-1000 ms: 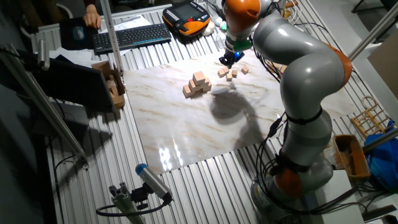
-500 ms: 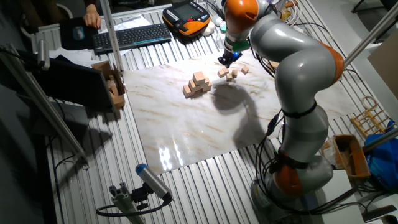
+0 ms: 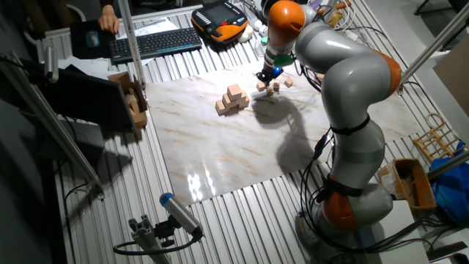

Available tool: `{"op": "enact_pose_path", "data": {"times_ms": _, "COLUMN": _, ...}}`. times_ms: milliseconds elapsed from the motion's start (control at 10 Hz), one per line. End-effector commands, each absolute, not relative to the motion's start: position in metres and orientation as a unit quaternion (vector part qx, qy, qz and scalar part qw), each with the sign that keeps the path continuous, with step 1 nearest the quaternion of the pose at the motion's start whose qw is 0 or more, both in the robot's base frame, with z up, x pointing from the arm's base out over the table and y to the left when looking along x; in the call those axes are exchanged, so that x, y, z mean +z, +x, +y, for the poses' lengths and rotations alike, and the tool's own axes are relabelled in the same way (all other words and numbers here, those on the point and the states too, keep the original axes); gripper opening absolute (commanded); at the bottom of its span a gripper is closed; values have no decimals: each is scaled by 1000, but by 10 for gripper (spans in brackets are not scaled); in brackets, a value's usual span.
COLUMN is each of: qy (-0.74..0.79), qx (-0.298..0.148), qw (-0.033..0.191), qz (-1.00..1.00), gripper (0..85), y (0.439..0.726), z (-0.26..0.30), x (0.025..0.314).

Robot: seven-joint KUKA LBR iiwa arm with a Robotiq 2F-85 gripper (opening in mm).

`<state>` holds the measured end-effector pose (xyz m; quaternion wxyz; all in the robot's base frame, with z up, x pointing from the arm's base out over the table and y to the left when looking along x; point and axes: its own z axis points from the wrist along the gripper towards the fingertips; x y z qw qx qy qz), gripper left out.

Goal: Stack the blocks into a pyramid shape

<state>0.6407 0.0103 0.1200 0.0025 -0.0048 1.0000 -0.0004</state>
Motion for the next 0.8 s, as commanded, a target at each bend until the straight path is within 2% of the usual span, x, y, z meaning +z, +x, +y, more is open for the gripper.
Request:
{"op": "enact_pose_path", "data": {"times_ms": 0, "qy": 3, "qx": -1, "qw": 3, "qz": 1000, "gripper": 0, "y": 640, "z": 10, "x": 114}}
{"op": "enact_pose_path", "data": {"times_ms": 600, "qy": 15, "qx": 4, "qw": -4, "qz": 1000, "gripper": 0, "y": 638, "z": 2, "x": 100}}
{"op": "enact_pose_path", "data": {"times_ms": 700, "qy": 20, "qx": 2, "qw": 1, "qz": 1000, "gripper": 170, "y": 638, "z": 1, "x": 98}}
